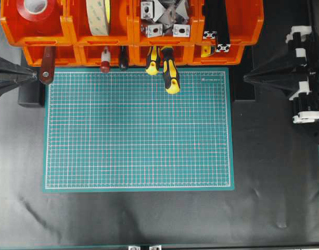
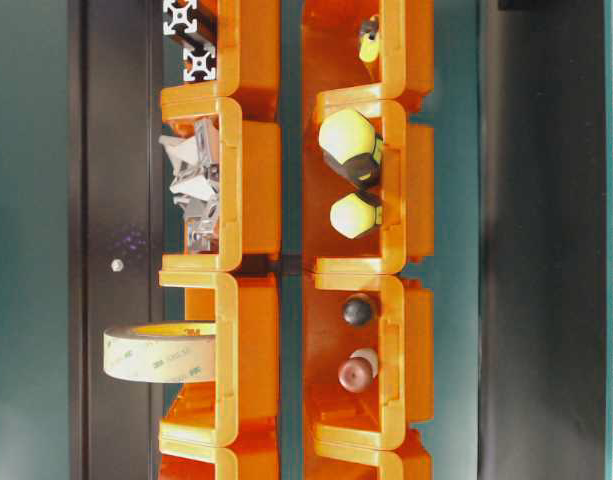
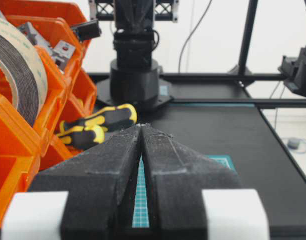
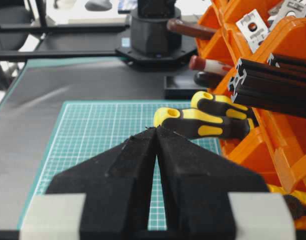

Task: Pick foam from container rack with left arm.
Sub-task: 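Raise the left gripper and move it toward the tape roll in the rack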

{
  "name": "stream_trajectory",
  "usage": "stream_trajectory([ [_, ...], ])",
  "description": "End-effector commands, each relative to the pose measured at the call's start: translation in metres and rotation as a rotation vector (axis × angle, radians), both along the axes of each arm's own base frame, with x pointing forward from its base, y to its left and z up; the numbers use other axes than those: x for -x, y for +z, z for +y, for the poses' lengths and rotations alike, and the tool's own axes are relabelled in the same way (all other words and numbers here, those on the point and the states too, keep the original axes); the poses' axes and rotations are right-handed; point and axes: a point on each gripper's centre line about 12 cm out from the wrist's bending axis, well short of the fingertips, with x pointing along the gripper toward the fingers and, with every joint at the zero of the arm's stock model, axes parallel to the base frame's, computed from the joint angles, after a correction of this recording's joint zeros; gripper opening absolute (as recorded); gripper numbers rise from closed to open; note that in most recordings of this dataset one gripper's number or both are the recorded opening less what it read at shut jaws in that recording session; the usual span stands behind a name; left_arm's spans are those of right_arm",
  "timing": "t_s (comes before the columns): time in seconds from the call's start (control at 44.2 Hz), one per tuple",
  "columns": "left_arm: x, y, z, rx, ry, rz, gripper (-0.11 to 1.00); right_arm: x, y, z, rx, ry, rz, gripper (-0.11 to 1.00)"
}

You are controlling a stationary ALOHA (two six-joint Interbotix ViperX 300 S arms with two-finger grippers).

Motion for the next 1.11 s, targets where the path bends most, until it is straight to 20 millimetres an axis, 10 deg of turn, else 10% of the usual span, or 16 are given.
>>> stream_trajectory([
  [0.0, -0.005, 0.017, -0.003, 0.002, -0.020, -0.013, 0.05, -0.004, 0.007, 0.000, -0.014, -0.002, -0.020, 0.02],
  [0.566, -0.020, 0.135, 0.016, 0.611, 0.068, 0.112, 0.00, -0.003, 0.010, 0.002, -0.014, 0.009, -0.031, 0.00],
  [1.087, -0.044, 0.152, 0.041, 0.980, 0.233, 0.200, 0.04, -0.003, 0.010, 0.002, -0.015, 0.009, -0.029, 0.00],
])
